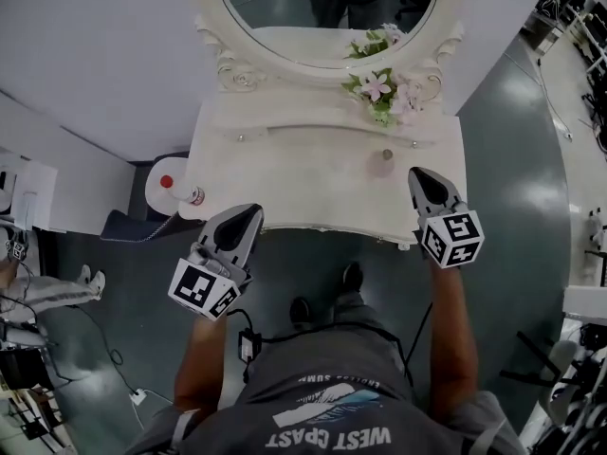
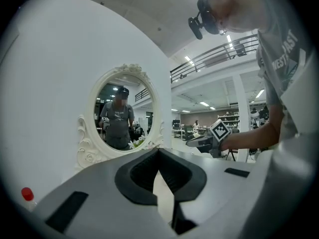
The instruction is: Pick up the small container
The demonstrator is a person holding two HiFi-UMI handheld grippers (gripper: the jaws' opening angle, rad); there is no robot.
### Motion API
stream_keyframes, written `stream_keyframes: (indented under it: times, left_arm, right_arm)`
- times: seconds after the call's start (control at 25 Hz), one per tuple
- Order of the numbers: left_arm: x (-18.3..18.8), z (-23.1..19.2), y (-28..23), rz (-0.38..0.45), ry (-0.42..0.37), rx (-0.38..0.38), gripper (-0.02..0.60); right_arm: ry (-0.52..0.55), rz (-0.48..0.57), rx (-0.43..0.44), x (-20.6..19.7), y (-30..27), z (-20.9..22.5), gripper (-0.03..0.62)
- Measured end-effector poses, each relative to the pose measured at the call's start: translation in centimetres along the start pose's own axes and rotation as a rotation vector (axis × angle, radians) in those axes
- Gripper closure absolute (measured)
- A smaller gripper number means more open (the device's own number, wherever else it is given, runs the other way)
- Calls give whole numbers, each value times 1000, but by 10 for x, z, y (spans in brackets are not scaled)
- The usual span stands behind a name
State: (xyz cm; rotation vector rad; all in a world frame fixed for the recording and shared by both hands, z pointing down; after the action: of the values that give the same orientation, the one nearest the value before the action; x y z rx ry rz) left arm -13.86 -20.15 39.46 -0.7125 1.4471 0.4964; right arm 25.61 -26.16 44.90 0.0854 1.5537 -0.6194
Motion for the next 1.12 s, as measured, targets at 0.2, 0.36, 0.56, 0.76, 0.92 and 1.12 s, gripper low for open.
stream_keyframes:
  times: [0.2,0.36,0.56,0.76,0.92,1.12]
  left_arm:
    - [-6,-5,-5,-31,12,9,566]
    - [-12,-9,-7,-55,21,16,566]
    - [-19,-12,-12,-83,35,23,566]
    - [-26,-14,-19,-106,45,26,566]
    - [-32,-17,-24,-122,54,32,566]
    - [-41,-18,-29,-136,76,39,566]
  right_arm:
    - [-9,-21,8,-15,-27,10,565]
    - [-19,-35,9,-30,-48,18,557]
    - [-33,-61,15,-47,-71,28,528]
    - [-39,-87,20,-63,-93,36,493]
    - [-46,-107,23,-78,-110,42,451]
    - [-52,-138,24,-95,-128,46,405]
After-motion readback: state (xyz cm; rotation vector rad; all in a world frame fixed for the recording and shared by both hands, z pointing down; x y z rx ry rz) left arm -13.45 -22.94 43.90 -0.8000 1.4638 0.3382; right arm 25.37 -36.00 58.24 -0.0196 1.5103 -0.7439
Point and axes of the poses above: the fingertips, and each gripper's own axes: y backward along the fingers, z to its right, x out of its top, the point moved 10 cm from there along y, backward along the fingers, and after that the axes turned 1 degree about -x, right-handed, at the moved point
